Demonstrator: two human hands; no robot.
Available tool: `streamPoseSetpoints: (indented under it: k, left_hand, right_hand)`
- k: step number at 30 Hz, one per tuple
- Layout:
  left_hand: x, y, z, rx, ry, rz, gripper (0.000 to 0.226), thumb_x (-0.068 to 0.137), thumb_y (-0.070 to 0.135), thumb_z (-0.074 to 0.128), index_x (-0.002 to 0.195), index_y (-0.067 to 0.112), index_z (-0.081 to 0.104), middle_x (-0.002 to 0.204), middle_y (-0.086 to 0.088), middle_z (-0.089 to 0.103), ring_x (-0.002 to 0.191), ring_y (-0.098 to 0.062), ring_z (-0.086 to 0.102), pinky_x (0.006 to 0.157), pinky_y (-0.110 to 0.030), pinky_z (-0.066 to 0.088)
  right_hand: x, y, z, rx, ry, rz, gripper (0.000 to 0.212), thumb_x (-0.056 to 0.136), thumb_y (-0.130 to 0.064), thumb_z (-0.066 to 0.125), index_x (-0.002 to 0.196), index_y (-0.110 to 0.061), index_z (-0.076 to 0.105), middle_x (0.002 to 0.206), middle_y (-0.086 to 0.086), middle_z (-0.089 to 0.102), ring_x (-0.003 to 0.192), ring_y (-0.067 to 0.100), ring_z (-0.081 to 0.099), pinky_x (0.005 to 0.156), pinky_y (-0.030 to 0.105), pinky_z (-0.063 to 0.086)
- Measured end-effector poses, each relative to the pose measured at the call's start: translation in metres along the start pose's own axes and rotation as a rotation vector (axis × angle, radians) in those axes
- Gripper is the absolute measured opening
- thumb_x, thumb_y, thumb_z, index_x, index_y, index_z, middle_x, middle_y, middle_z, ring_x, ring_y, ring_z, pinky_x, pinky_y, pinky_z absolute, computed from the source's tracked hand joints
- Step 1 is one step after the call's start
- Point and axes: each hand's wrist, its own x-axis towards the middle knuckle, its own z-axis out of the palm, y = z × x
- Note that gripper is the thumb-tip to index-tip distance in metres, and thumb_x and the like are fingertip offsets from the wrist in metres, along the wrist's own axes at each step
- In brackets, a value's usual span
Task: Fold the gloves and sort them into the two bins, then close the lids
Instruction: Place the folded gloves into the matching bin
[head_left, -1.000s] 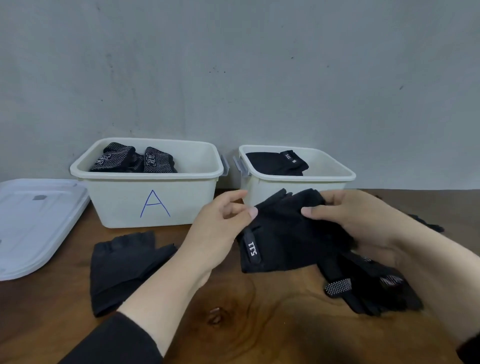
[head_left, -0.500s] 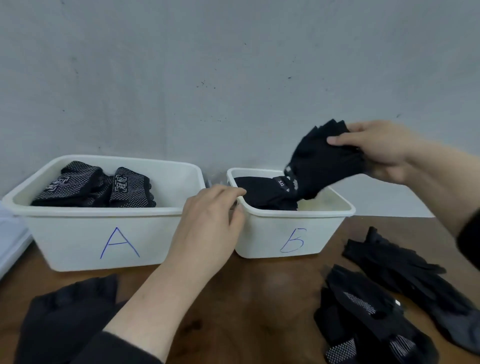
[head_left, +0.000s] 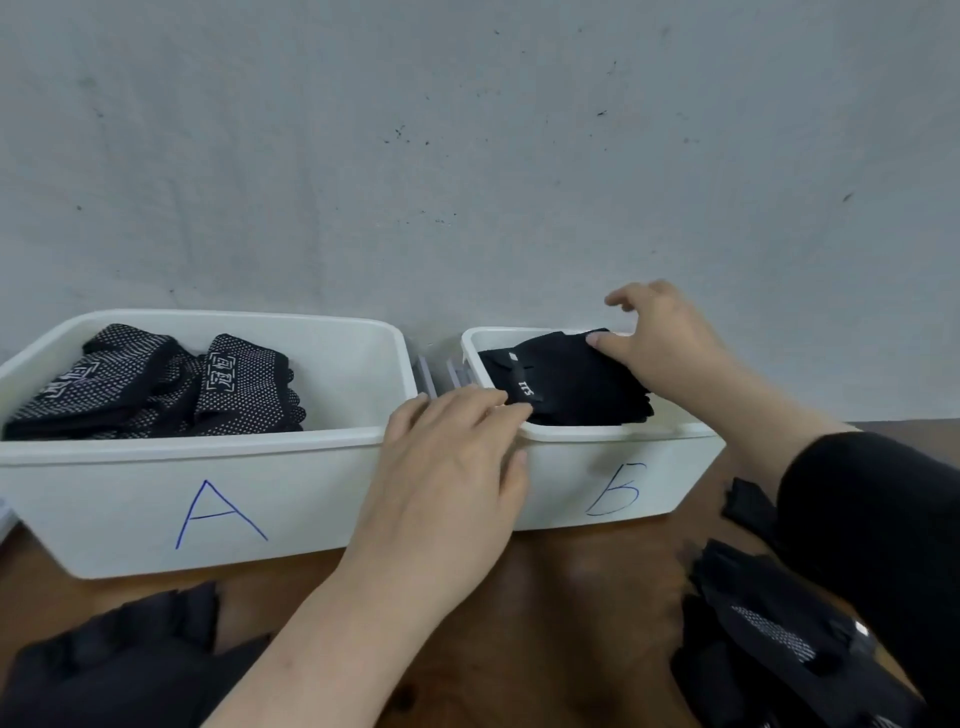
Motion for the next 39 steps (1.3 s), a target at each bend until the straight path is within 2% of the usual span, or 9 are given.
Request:
streamPoseSetpoints:
  k: [4,7,10,15,21,26,30,35,39]
  left_hand:
    - [-0.001,-0.001,0.005,0.073,-0.029,0.010,0.043,0.091,0.037,0.038,0.116,0.028,0.072,0.124,0.010,0.066,0.122,-0.011,0.056,0.111,-0.039,0.023]
    - [-0.001,-0.001,0.006,0.073,-0.025,0.015,0.041,0.091,0.037,0.040,0.115,0.028,0.072,0.124,0.011,0.067,0.121,-0.010,0.057,0.111,-0.038,0.024]
    - [-0.001,-0.002,0.004,0.054,-0.032,0.013,0.035,0.092,0.035,0.047,0.117,0.030,0.072,0.126,0.012,0.067,0.121,-0.008,0.057,0.113,-0.038,0.025]
    - [-0.002,-0.003,0.003,0.060,-0.029,0.010,0.033,0.088,0.032,0.053,0.114,0.031,0.072,0.124,0.013,0.067,0.117,-0.009,0.059,0.111,-0.036,0.022]
    - [-0.002,-0.004,0.005,0.071,-0.011,0.018,0.033,0.087,0.031,0.053,0.114,0.032,0.072,0.122,0.013,0.067,0.114,-0.009,0.060,0.111,-0.035,0.022]
    - [-0.002,-0.006,0.005,0.073,-0.013,0.030,0.035,0.088,0.031,0.052,0.117,0.032,0.070,0.125,0.014,0.065,0.119,-0.008,0.057,0.112,-0.035,0.020]
    - [-0.003,0.003,0.000,0.021,0.035,0.043,0.042,0.093,0.034,0.042,0.125,0.027,0.068,0.133,0.008,0.063,0.128,-0.013,0.051,0.114,-0.039,0.026]
    - [-0.027,0.041,0.012,-0.172,0.196,0.070,0.031,0.098,0.029,0.046,0.113,0.017,0.070,0.112,0.004,0.067,0.103,-0.015,0.057,0.089,-0.035,0.044]
    - [-0.078,0.074,0.048,-0.312,-0.109,-0.050,0.028,0.099,0.032,0.046,0.116,0.023,0.068,0.110,0.012,0.064,0.105,-0.010,0.057,0.094,-0.033,0.048]
  right_hand:
    - [-0.011,-0.009,-0.004,-0.037,-0.319,-0.284,0.039,0.097,-0.045,0.061,0.136,-0.038,0.060,0.145,-0.017,0.051,0.133,0.009,0.048,0.113,0.031,0.035]
    - [-0.010,-0.012,0.005,-0.286,-0.554,-0.298,0.052,0.103,-0.047,0.049,0.153,-0.041,0.037,0.164,-0.022,0.023,0.149,0.009,0.028,0.120,0.029,0.021]
    - [-0.002,-0.015,0.011,-0.331,-0.633,-0.284,0.053,0.107,-0.041,0.041,0.158,-0.037,0.027,0.165,-0.020,0.019,0.150,0.014,0.028,0.117,0.028,0.021]
    - [0.009,-0.026,0.023,-0.332,-0.751,-0.283,0.043,0.109,-0.040,0.033,0.151,-0.046,0.034,0.137,-0.013,0.051,0.116,0.016,0.049,0.095,0.030,0.034]
    - [0.007,-0.032,0.032,-0.335,-0.813,-0.204,0.042,0.110,-0.044,0.026,0.151,-0.045,0.034,0.122,-0.006,0.050,0.103,0.019,0.044,0.089,0.030,0.031]
    - [0.009,-0.027,0.023,-0.303,-0.623,-0.235,0.046,0.105,-0.053,0.038,0.150,-0.042,0.041,0.151,-0.011,0.049,0.134,0.019,0.047,0.108,0.033,0.034]
    - [-0.011,-0.032,-0.010,-0.184,-0.316,-0.302,0.044,0.104,-0.049,0.046,0.144,-0.031,0.053,0.149,-0.007,0.053,0.138,0.019,0.047,0.110,0.030,0.034]
    - [-0.090,-0.023,-0.049,0.140,0.060,-0.306,0.030,0.104,-0.037,0.048,0.099,-0.018,0.070,0.103,-0.010,0.071,0.099,0.011,0.061,0.088,0.025,0.048]
    - [-0.197,0.010,-0.027,0.205,0.132,-0.313,0.034,0.101,-0.034,0.053,0.072,-0.017,0.053,0.073,-0.006,0.056,0.071,0.011,0.053,0.066,0.033,0.046]
